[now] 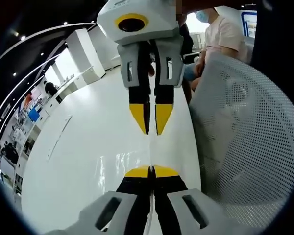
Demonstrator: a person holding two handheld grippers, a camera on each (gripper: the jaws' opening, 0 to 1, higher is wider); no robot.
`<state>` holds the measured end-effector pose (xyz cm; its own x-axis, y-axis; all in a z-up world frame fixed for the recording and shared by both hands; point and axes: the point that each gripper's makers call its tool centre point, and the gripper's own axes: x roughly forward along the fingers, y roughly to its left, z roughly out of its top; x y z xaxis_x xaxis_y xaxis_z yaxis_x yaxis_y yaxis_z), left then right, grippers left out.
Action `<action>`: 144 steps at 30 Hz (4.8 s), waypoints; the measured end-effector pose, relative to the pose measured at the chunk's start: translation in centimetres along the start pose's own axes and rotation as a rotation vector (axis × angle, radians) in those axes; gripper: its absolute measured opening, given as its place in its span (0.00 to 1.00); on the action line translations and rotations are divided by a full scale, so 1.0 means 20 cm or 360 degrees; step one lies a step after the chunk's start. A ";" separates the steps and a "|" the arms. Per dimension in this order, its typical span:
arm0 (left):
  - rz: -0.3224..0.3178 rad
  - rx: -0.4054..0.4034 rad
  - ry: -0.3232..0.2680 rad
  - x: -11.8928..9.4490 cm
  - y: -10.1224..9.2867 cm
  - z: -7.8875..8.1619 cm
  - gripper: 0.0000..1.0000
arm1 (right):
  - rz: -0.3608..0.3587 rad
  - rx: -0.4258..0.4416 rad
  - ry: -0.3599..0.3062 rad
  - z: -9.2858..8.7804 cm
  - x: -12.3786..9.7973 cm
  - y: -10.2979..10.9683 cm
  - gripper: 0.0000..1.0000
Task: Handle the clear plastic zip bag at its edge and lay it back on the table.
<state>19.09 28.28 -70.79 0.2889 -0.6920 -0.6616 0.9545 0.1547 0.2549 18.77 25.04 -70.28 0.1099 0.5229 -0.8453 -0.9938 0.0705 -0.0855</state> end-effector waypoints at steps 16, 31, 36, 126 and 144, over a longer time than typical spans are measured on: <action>0.0003 0.0039 -0.0029 -0.01 -0.01 0.00 0.00 | 0.0022 0.0029 -0.0035 0.10 0.05 0.00 0.05; 0.0011 0.0038 -0.0103 -0.01 0.01 0.02 0.00 | 0.0078 0.0107 -0.0052 0.11 0.10 -0.01 0.02; 0.0007 0.0040 -0.0115 0.00 0.01 0.01 0.00 | 0.0103 0.0114 -0.0056 0.11 0.11 0.00 0.00; 0.0175 0.0198 -0.0053 -0.06 0.06 0.05 0.00 | -0.0068 -0.0001 0.0054 0.14 0.11 -0.10 0.00; 0.0169 0.0130 -0.0026 -0.06 0.04 0.05 0.00 | -0.0253 -0.0008 -0.0049 0.21 0.03 -0.18 0.00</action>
<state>19.39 28.43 -69.12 0.3859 -0.6862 -0.6167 0.9094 0.1703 0.3795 22.58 28.66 -68.34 0.2660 0.5312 -0.8044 -0.9640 0.1502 -0.2195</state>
